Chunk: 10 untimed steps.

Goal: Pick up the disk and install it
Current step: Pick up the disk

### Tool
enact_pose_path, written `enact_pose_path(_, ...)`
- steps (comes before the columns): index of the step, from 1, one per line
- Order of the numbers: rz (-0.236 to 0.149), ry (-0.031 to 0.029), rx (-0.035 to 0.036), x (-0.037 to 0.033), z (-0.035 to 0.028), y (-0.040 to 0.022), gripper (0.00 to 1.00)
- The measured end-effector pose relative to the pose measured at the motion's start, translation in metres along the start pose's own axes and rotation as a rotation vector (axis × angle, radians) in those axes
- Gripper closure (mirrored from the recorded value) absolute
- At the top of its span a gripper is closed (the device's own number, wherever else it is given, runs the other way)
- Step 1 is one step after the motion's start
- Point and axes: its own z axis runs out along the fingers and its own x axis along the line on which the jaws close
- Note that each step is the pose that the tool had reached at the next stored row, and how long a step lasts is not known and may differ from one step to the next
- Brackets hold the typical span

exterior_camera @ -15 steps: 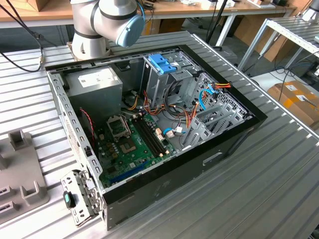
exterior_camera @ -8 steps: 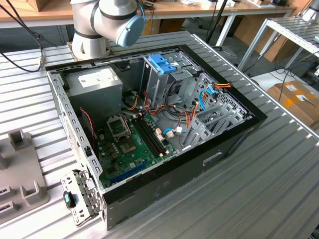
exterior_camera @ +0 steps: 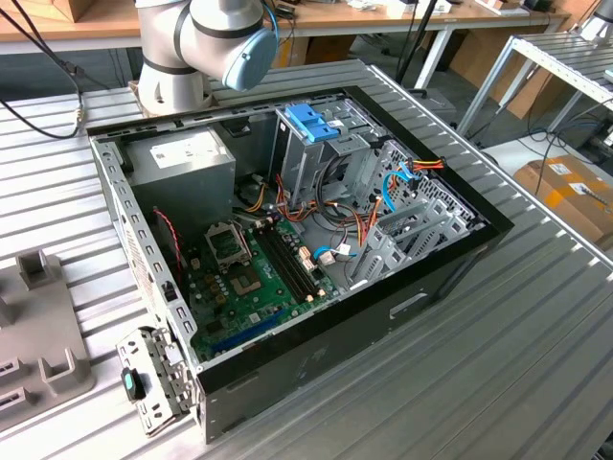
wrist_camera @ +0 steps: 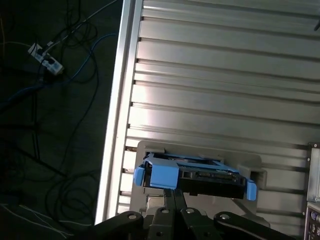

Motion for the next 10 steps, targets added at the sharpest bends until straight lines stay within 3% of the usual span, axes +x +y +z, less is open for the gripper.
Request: enact_pose_path(10,-0.105,0.0037,0.0015,-0.0001,0.0000,0.0008,0.89)
